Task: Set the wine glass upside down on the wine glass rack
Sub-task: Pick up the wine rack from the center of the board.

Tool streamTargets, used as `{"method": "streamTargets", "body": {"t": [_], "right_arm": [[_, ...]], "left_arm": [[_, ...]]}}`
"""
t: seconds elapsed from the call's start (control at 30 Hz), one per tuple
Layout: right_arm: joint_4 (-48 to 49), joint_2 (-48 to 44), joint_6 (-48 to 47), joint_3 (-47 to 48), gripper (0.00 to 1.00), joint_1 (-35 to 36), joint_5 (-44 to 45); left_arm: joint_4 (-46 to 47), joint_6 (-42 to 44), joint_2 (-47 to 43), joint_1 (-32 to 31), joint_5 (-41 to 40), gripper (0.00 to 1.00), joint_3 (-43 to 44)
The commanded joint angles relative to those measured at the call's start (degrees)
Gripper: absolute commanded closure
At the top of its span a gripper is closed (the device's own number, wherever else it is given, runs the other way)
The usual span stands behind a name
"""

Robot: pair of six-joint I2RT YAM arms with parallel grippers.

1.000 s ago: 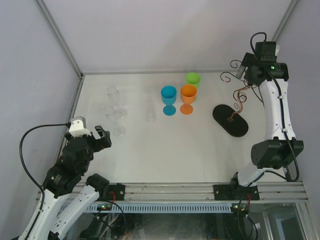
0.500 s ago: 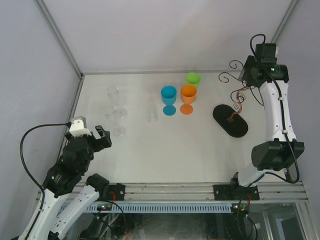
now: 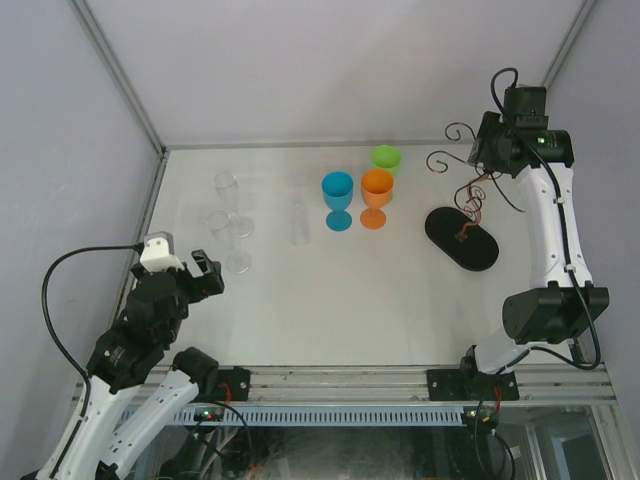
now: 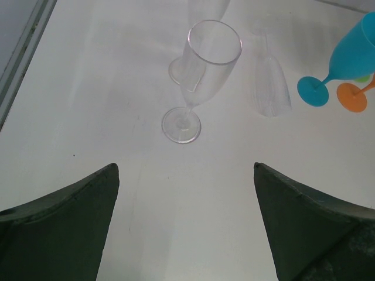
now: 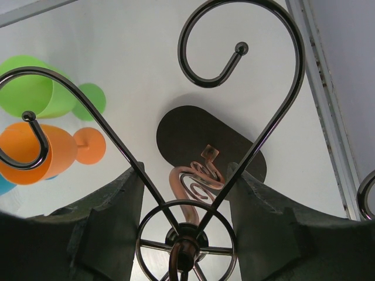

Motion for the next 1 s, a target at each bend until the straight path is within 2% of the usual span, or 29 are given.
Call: {"method": "streamTargets", "body": {"t": [0.0,0.13,0.23,0.3,0.4,0.5,0.57,0.7,0.83,0.97], "right_arm": [[-0.7,0.7,2.9,1.0,0.61,0.7,-3.7],[-1.6,1.3,2.7,2.4,0.52,-0.4,-1.5],[-2.3,2.0,2.8,3.4,0.35,-1.0,-0.8],[-2.6,2.2,3.0,3.7,0.28,-1.3,-0.8],[-2.7,1.8,3.3,4.0,0.20,-1.5,-1.1],[-3.1,1.6,3.3,4.5,0.19,-1.7,-0.6],[-3.6,1.7,3.2,5.0,0.23,-1.8,0.0],[-4.0,2.6,3.0,4.9,0.41,-2.1,0.2],[-4.1,3.8,2.8,5.1,0.55,-2.5,0.2],[-3.3,3.0,2.6,5.4,0.72,-3.3,-2.8]], "left_arm": [[2.4,0.2,0.8,0.6,0.5,0.00,3.2],[2.4,0.2,0.9,0.6,0.6,0.00,3.2],[2.4,0.2,1.0,0.6,0.6,0.00,3.2],[2.4,0.2,1.1,0.6,0.8,0.00,3.2],[2.6,0.4,1.1,0.6,1.1,0.00,3.2],[2.6,0.4,1.4,0.6,1.2,0.00,3.2],[2.7,0.5,1.4,0.6,1.3,0.00,3.2],[2.7,0.6,1.7,0.6,1.3,0.00,3.1],[2.6,0.7,2.6,0.6,1.1,0.00,3.1],[2.4,0.8,3.6,0.6,1.1,0.00,3.4]]}}
